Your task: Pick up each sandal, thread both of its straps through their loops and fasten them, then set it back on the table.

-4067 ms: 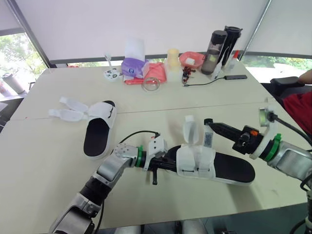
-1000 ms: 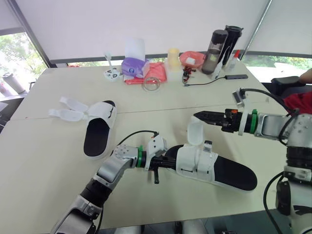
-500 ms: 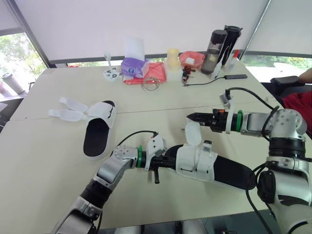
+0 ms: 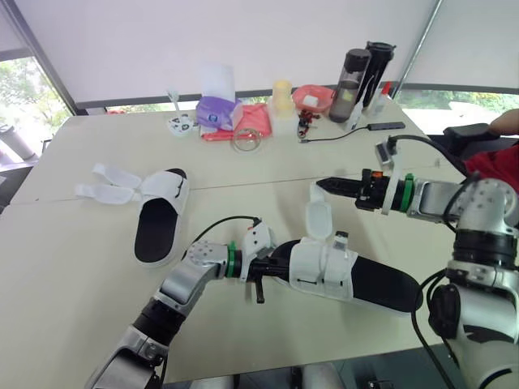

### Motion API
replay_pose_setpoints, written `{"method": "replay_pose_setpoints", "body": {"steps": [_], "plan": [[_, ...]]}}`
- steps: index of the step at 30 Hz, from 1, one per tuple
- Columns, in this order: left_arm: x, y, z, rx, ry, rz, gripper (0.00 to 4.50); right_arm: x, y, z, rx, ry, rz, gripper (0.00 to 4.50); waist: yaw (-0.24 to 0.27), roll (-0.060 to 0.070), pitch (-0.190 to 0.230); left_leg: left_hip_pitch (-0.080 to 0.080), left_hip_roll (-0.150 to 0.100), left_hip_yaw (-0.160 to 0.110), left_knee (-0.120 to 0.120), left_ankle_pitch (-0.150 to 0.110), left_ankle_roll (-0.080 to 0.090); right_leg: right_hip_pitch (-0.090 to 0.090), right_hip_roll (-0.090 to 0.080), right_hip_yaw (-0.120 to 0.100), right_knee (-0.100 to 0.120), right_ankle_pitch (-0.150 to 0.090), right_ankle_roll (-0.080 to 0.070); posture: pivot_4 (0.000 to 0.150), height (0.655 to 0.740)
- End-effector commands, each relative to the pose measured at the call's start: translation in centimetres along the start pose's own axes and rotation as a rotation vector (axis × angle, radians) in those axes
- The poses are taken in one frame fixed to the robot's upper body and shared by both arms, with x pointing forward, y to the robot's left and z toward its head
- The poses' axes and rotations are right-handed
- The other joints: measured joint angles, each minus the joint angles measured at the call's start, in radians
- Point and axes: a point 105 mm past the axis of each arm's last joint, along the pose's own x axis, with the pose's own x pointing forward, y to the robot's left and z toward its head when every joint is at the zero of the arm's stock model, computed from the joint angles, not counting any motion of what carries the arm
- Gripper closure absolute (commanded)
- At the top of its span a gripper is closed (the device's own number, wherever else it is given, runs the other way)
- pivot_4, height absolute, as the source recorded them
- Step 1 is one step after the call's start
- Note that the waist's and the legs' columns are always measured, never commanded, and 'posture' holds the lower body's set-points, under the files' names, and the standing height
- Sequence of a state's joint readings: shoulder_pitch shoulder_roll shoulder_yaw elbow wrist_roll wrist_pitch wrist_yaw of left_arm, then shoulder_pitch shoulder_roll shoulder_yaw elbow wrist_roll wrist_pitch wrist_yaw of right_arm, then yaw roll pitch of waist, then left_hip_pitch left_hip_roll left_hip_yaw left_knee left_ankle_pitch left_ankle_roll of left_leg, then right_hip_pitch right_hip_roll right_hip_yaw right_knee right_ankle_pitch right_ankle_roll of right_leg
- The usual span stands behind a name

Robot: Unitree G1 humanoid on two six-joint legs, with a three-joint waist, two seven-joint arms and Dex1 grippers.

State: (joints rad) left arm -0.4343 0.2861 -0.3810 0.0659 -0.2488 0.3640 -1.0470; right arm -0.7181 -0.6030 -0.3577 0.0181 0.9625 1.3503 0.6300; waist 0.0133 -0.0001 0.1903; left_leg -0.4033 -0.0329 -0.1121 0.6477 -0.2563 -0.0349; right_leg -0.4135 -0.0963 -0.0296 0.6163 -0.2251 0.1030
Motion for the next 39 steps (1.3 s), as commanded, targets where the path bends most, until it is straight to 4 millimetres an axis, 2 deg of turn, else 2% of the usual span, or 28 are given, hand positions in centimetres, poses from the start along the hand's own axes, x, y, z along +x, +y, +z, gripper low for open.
{"method": "replay_pose_setpoints", "body": {"steps": [1,5,8,9,12,15,17,18,19,21,22,25,30,39], "plan": [[-0.4,0.3,-1.1,-0.014,0.052,0.026,4.50,-0.3,5.6,-0.2,-0.446,0.000,0.108,4.41,-0.003,0.000,0.000,0.000,0.000,0.000,0.000,0.000,0.000,0.000,0.000,0.000,0.000,-0.001,0.001,0.150,0.7400],[-0.5,0.2,-1.3,-0.012,0.065,0.009,4.50,-0.6,6.9,-4.8,-0.842,0.157,0.116,4.41,-0.005,-0.001,0.000,0.003,0.000,0.000,0.000,0.000,0.000,0.002,0.000,0.000,0.000,-0.003,0.006,0.150,0.7400],[-0.5,0.3,-1.3,-0.011,0.070,0.004,4.50,-1.9,6.9,-8.0,-0.930,0.270,0.161,4.41,-0.001,-0.001,0.001,0.005,0.000,0.000,0.000,0.000,-0.001,0.004,0.000,0.000,0.000,-0.005,0.004,0.150,0.7400],[-0.5,0.3,-1.4,-0.011,0.072,0.001,4.50,-2.2,6.6,-8.5,-0.942,0.281,0.159,4.41,-0.002,-0.001,0.001,0.005,0.000,0.000,0.000,0.000,-0.001,0.005,-0.001,0.000,-0.001,-0.006,0.002,0.150,0.7400],[-0.5,0.2,-1.5,-0.010,0.078,-0.010,4.50,-2.6,5.6,-7.8,-0.931,0.251,0.099,4.41,-0.006,-0.001,0.000,0.007,0.000,0.003,0.000,0.000,-0.001,0.005,-0.001,0.002,-0.002,-0.005,0.002,0.150,0.7400],[-0.5,0.2,-1.5,-0.008,0.079,-0.014,4.50,-2.9,5.2,-6.3,-0.864,0.186,0.061,4.41,0.000,-0.002,0.001,0.008,0.001,0.002,0.000,0.000,-0.001,0.007,-0.001,0.001,-0.001,-0.005,0.001,0.150,0.7400],[-0.6,0.2,-1.5,-0.007,0.079,-0.015,4.50,-3.5,6.0,-6.3,-0.741,0.168,0.098,3.90,0.001,-0.002,0.001,0.008,0.001,0.002,-0.001,0.000,-0.001,0.007,-0.001,0.001,-0.001,-0.005,0.000,0.150,0.7400],[-0.6,0.2,-1.5,-0.007,0.080,-0.016,4.50,-3.8,6.4,-6.5,-0.690,0.168,0.113,3.55,0.001,-0.002,0.001,0.008,0.001,0.002,-0.002,0.000,-0.001,0.007,-0.001,0.001,-0.002,-0.005,0.000,0.150,0.7400],[-0.6,0.2,-1.5,-0.006,0.079,-0.016,4.50,-4.5,6.6,-7.3,-0.557,0.198,0.128,3.13,0.003,-0.002,0.001,0.008,0.001,0.001,-0.002,0.000,-0.001,0.007,-0.001,0.001,-0.002,-0.004,-0.001,0.150,0.7400],[-0.6,0.2,-1.4,-0.005,0.079,-0.016,4.50,-5.7,7.7,-8.9,-0.386,0.264,0.181,2.08,0.007,-0.002,0.001,0.008,0.001,0.000,-0.003,0.000,0.000,0.007,-0.001,0.001,-0.002,-0.003,-0.003,0.150,0.7400],[-0.6,0.2,-1.4,-0.006,0.078,-0.016,4.50,-6.2,8.0,-9.5,-0.333,0.285,0.179,1.70,0.008,-0.002,0.001,0.007,0.000,0.000,-0.003,-0.001,0.000,0.006,-0.001,0.001,-0.002,-0.003,-0.002,0.150,0.7400],[-0.7,0.1,-1.5,-0.009,0.078,-0.018,4.50,-7.2,8.9,-12.1,-0.212,0.370,0.171,0.20,0.007,-0.002,0.001,0.007,0.000,0.001,-0.002,-0.001,0.000,0.006,-0.001,0.001,-0.003,-0.003,-0.003,0.150,0.7400],[-0.4,0.1,-1.4,-0.011,0.076,-0.023,4.50,-7.1,9.1,-15.5,-0.087,0.390,0.114,0.20,0.004,-0.003,0.001,0.008,0.001,0.001,-0.002,-0.001,0.000,0.008,-0.001,0.000,-0.004,-0.006,0.001,0.150,0.7400],[-0.4,0.1,-1.1,-0.010,0.070,-0.028,4.50,-5.8,6.6,-17.1,-0.009,0.315,-0.035,0.20,0.003,-0.003,0.001,0.008,0.001,0.002,-0.002,-0.001,0.000,0.008,-0.002,0.000,-0.005,-0.006,0.000,0.150,0.7400]]}}
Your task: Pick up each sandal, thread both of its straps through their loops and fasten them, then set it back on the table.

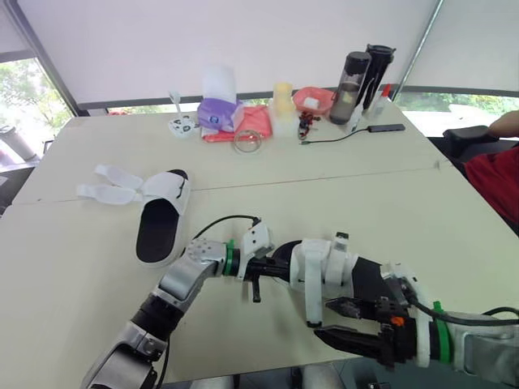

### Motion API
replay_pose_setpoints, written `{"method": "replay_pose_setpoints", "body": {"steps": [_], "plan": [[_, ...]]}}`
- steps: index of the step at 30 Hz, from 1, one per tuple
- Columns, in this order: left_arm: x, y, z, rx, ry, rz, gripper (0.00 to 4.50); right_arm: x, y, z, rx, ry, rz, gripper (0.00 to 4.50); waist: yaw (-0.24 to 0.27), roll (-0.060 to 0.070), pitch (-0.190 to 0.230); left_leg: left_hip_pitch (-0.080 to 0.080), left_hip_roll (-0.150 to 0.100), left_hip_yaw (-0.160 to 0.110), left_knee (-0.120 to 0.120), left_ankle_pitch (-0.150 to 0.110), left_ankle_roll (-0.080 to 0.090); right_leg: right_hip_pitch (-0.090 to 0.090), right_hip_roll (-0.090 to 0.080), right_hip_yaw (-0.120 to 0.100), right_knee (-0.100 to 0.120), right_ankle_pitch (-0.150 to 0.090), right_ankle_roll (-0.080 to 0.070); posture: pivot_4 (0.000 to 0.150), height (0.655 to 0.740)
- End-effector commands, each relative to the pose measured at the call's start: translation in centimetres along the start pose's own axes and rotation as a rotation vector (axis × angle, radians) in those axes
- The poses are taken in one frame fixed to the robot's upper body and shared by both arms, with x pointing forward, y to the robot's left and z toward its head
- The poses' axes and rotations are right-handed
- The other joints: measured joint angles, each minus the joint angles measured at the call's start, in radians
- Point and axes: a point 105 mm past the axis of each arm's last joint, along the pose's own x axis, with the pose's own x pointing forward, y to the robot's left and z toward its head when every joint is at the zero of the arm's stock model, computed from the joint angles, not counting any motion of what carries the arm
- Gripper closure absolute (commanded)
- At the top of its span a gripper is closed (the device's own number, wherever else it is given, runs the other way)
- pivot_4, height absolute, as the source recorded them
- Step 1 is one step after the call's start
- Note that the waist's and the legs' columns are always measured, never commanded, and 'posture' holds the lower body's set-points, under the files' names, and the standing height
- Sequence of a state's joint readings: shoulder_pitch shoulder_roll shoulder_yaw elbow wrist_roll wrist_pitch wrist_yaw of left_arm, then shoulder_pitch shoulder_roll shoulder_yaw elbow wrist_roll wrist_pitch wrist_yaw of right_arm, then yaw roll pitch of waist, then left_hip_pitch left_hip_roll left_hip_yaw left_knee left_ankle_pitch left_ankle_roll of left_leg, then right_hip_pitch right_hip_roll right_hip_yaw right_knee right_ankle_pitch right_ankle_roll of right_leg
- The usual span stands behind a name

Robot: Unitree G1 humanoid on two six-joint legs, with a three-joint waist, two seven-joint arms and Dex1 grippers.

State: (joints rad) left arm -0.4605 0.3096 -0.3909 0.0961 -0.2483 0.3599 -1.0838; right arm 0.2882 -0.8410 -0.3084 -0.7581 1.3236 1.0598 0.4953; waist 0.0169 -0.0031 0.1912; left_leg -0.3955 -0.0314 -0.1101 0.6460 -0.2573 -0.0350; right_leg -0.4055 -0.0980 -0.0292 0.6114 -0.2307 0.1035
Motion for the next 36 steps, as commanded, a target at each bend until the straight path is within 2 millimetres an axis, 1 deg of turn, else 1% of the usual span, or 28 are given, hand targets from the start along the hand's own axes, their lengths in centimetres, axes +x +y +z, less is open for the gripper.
{"method": "replay_pose_setpoints", "body": {"steps": [1,5,9,16,18,19,20,25,26,32,34,36], "plan": [[0.0,-0.2,-0.8,-0.017,0.036,-0.003,4.50,0.4,-0.8,0.0,-0.005,-0.020,-0.045,0.20,0.000,0.000,0.000,0.000,0.000,0.000,0.000,0.000,0.000,0.000,0.000,0.000,0.000,0.000,0.000,0.150,0.7400],[-0.2,-0.7,-0.6,-0.034,0.027,-0.027,4.50,0.8,-1.1,-0.5,-0.010,0.004,-0.048,0.20,-0.001,0.000,0.000,0.000,0.000,0.000,0.000,0.000,0.000,0.000,0.000,0.000,0.000,0.000,0.000,0.150,0.7400],[-0.3,-1.7,-0.4,-0.068,0.022,-0.080,4.50,1.1,-1.3,-0.7,-0.009,0.005,-0.044,0.20,-0.003,0.000,0.000,0.000,0.000,0.000,-0.001,0.000,0.000,-0.001,0.000,0.000,0.000,0.000,0.000,0.150,0.7400],[-0.4,-2.3,0.0,-0.117,0.013,-0.122,4.50,2.0,-0.5,-0.7,0.006,0.000,0.021,0.20,-0.002,0.000,0.000,-0.001,0.000,0.000,-0.001,0.000,0.000,-0.001,0.000,0.000,0.000,0.000,0.000,0.150,0.7400],[-0.4,-2.4,0.0,-0.123,0.016,-0.129,4.50,2.2,-0.5,-0.6,0.002,0.000,0.026,0.71,-0.002,0.000,0.000,-0.001,0.000,0.000,-0.001,0.000,0.000,-0.002,0.000,0.000,0.000,0.000,0.000,0.150,0.7400],[-0.3,-2.4,0.0,-0.120,0.020,-0.127,4.50,2.3,-0.4,-0.6,-0.003,0.001,0.034,1.08,-0.002,0.000,0.000,-0.001,0.000,0.000,-0.001,0.000,0.000,-0.002,0.000,0.000,0.000,0.000,0.000,0.150,0.7400],[-0.3,-2.3,-0.1,-0.115,0.024,-0.123,4.50,2.4,-0.4,-0.5,-0.006,0.000,0.040,1.53,-0.002,0.000,0.000,-0.001,0.000,0.000,-0.001,0.000,0.000,-0.002,0.000,0.000,0.000,0.000,0.000,0.150,0.7400],[-0.3,-1.8,-0.4,-0.100,0.037,-0.098,4.50,2.3,-0.3,-0.3,-0.014,0.005,0.051,4.09,-0.001,0.000,0.000,-0.002,0.000,0.000,-0.001,0.000,0.000,-0.002,0.000,0.000,0.000,0.000,0.000,0.150,0.7400],[-0.3,-1.8,-0.5,-0.098,0.038,-0.094,4.50,2.3,-0.3,-0.2,-0.017,0.004,0.052,4.48,-0.001,0.000,0.000,-0.002,0.000,0.000,-0.001,0.000,0.000,-0.002,0.000,0.000,0.000,0.000,0.000,0.150,0.7400],[-0.2,-1.6,-0.5,-0.088,0.039,-0.079,4.50,2.2,-0.4,0.7,-0.027,-0.015,0.069,4.48,0.000,0.000,0.000,-0.002,0.000,0.000,-0.001,0.000,0.000,-0.002,0.000,0.000,0.000,0.000,0.000,0.150,0.7400],[-0.3,-1.6,-0.6,-0.085,0.040,-0.076,4.50,1.8,0.0,1.6,-0.033,-0.042,0.096,4.48,-0.001,0.000,0.000,-0.002,0.000,-0.001,0.000,0.000,0.000,-0.002,0.000,0.000,0.000,0.000,0.000,0.150,0.7400],[-0.3,-1.5,-0.6,-0.083,0.041,-0.073,4.50,1.3,0.0,3.4,-0.063,-0.097,0.109,4.48,-0.001,0.000,0.000,-0.002,0.000,-0.001,0.000,0.000,0.000,-0.002,0.000,0.000,0.000,0.000,0.000,0.150,0.7400]]}}
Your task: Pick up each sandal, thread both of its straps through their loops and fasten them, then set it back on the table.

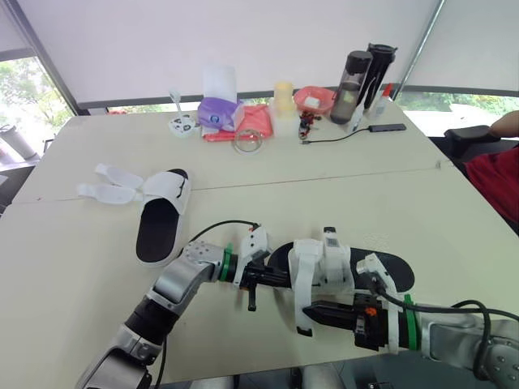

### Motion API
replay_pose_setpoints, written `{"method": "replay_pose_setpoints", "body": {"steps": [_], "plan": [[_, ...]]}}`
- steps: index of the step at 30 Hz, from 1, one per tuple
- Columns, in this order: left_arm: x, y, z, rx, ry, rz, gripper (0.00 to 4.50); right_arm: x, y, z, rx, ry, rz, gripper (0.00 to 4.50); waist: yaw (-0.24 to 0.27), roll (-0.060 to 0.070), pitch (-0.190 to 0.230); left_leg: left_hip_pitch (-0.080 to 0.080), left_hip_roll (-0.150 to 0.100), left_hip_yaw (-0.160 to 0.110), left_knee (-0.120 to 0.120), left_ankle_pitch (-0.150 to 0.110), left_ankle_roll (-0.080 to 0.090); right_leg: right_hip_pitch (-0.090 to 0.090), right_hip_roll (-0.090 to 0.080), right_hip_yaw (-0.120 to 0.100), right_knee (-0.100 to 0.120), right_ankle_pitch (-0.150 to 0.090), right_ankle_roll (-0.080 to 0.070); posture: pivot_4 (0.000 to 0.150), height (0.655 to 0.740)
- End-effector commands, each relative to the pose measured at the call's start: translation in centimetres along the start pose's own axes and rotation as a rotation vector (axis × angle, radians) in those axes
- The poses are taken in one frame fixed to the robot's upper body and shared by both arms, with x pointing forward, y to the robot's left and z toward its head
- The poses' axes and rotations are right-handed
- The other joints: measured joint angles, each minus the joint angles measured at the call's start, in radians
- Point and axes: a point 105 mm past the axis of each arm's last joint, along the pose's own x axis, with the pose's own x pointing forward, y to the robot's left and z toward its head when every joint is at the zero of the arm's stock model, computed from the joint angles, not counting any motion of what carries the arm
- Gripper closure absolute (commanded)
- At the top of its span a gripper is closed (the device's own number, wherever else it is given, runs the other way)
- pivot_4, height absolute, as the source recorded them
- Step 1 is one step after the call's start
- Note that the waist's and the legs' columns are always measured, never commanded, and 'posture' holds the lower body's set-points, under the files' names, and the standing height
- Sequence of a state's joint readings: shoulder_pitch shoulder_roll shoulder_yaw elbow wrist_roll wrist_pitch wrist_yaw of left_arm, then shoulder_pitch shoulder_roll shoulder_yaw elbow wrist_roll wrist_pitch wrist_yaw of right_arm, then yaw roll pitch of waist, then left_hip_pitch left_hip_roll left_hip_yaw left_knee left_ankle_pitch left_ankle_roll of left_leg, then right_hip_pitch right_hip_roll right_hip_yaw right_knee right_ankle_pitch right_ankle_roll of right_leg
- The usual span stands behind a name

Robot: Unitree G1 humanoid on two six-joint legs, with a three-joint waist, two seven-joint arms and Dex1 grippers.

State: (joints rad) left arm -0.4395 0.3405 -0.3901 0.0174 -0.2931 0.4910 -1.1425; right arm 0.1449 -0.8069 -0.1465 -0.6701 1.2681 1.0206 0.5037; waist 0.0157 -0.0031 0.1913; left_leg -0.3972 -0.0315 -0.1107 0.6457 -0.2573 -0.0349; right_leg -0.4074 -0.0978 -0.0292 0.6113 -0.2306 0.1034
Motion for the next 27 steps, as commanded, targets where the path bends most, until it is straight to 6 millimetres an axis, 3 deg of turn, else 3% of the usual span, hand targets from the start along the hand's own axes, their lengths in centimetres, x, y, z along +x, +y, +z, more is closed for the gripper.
{"method": "replay_pose_setpoints", "body": {"steps": [1,4,9,14,27], "plan": [[0.2,0.0,-0.5,0.000,0.019,0.007,4.50,-1.0,0.5,3.8,-0.080,-0.107,0.034,4.48,0.000,0.000,0.000,0.000,0.000,0.000,0.000,0.000,0.000,0.000,0.000,0.000,0.000,0.000,0.000,0.150,0.7400],[0.3,0.0,-0.5,0.002,0.020,0.008,4.50,-1.4,-0.2,6.3,-0.117,-0.166,0.011,4.48,0.000,0.000,0.000,0.000,0.000,0.000,0.001,0.000,0.000,0.000,0.000,0.000,0.000,0.000,0.000,0.150,0.7400],[0.4,0.2,-0.5,0.009,0.021,0.010,4.50,-1.3,-1.4,8.3,-0.131,-0.192,-0.014,4.48,0.003,0.000,0.000,-0.002,-0.001,-0.001,0.000,0.000,0.000,-0.001,0.000,0.000,0.000,0.001,-0.001,0.150,0.7400],[0.4,0.3,-0.6,0.012,0.021,0.014,4.50,-1.1,-2.8,7.5,-0.119,-0.125,-0.033,4.48,0.004,0.000,0.000,-0.003,-0.002,-0.002,0.001,0.000,0.000,-0.001,0.000,0.000,0.000,0.002,-0.003,0.150,0.7400],[0.2,0.2,-0.9,-0.005,0.019,0.037,4.50,-1.5,-2.5,6.6,-0.025,-0.059,0.050,4.48,0.001,0.000,0.000,-0.003,-0.002,-0.002,0.001,0.000,0.000,-0.001,0.000,0.000,0.000,0.002,-0.002,0.150,0.7400]]}}
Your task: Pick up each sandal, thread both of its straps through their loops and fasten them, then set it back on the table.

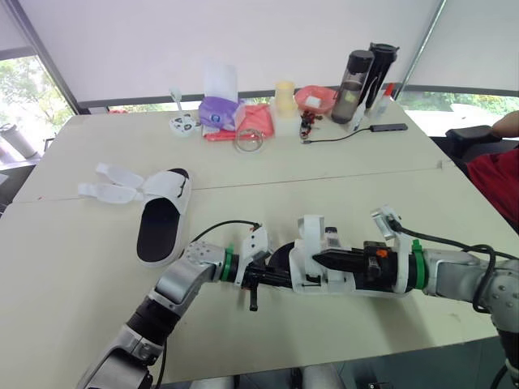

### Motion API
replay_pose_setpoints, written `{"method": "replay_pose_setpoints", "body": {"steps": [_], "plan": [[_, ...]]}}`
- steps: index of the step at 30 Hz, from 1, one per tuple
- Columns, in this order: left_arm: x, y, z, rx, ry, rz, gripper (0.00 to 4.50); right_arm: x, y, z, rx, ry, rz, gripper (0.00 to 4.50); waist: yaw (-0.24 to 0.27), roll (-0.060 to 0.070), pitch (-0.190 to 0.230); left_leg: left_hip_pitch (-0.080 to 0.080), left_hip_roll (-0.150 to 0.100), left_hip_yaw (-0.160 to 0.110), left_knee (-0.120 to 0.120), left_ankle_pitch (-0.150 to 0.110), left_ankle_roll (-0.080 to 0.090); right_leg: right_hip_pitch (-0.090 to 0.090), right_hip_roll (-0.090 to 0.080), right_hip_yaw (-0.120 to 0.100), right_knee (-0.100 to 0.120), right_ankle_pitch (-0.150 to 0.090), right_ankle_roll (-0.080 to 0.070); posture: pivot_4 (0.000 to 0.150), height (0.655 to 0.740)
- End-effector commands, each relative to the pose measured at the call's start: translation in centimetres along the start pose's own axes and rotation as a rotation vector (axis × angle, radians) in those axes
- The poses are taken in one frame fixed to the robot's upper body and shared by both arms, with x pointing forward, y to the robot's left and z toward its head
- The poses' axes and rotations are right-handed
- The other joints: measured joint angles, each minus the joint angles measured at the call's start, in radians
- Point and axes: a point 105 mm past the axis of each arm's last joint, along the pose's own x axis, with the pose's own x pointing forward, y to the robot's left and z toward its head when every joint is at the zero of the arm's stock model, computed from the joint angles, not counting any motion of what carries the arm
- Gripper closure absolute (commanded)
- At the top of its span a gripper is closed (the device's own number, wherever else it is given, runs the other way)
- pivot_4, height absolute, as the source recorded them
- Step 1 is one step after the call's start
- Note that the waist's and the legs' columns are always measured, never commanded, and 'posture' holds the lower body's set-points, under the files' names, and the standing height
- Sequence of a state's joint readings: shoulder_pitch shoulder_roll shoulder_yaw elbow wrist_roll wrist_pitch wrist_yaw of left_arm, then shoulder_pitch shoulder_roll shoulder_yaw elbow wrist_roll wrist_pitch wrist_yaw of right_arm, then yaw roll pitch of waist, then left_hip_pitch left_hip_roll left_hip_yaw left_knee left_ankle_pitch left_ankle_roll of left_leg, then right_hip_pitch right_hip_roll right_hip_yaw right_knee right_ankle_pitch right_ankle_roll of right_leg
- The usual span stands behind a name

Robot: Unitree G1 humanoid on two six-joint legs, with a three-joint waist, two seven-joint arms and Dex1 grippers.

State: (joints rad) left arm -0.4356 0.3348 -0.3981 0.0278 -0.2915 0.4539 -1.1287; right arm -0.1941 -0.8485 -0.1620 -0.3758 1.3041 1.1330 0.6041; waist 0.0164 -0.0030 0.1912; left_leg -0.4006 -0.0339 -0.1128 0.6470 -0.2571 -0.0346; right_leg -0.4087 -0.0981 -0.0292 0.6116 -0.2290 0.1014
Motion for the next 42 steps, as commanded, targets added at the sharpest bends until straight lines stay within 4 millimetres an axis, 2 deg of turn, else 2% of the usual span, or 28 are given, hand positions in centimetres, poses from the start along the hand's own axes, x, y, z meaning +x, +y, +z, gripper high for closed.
{"method": "replay_pose_setpoints", "body": {"steps": [1,20,24,30,36,42], "plan": [[-0.1,0.1,-0.9,-0.025,0.030,0.030,4.50,-0.3,0.4,0.5,-0.013,-0.007,0.017,4.48,0.000,0.000,0.000,0.000,0.000,0.000,0.000,0.000,0.000,0.000,0.000,0.000,0.000,0.000,0.000,0.150,0.7400],[-0.1,0.2,-0.9,-0.026,0.030,0.037,4.50,0.8,-0.5,-0.2,-0.057,0.000,-0.015,4.48,-0.001,0.000,0.000,0.000,0.000,0.000,0.000,0.000,0.000,0.000,0.000,0.000,0.000,0.000,0.001,0.150,0.7400],[0.0,0.2,-0.9,-0.029,0.028,0.037,4.50,0.8,-0.4,0.6,-0.054,-0.031,-0.006,4.48,-0.001,0.000,0.000,0.000,0.000,0.000,0.000,0.000,0.000,0.000,0.000,0.000,0.000,0.000,0.001,0.150,0.7400],[-0.1,0.3,-0.9,-0.027,0.027,0.039,4.50,1.1,-0.8,-0.2,-0.091,0.002,-0.036,4.48,-0.001,0.000,0.000,0.000,0.000,0.000,0.000,0.000,0.000,0.000,0.000,0.000,0.000,0.000,0.001,0.150,0.7400],[-0.1,0.4,-0.9,-0.026,0.029,0.044,4.50,0.8,-0.1,-1.1,-0.045,0.047,0.015,4.48,0.000,0.000,0.000,0.000,0.000,0.000,0.000,0.000,0.000,0.000,0.000,0.000,0.001,0.000,0.001,0.150,0.7400],[-0.1,0.4,-0.9,-0.026,0.028,0.046,4.50,0.4,0.1,0.4,-0.002,-0.028,0.042,4.48,-0.001,0.000,0.000,0.000,0.000,0.000,0.001,0.000,0.000,0.000,0.000,0.000,0.001,0.000,0.001,0.150,0.7400]]}}
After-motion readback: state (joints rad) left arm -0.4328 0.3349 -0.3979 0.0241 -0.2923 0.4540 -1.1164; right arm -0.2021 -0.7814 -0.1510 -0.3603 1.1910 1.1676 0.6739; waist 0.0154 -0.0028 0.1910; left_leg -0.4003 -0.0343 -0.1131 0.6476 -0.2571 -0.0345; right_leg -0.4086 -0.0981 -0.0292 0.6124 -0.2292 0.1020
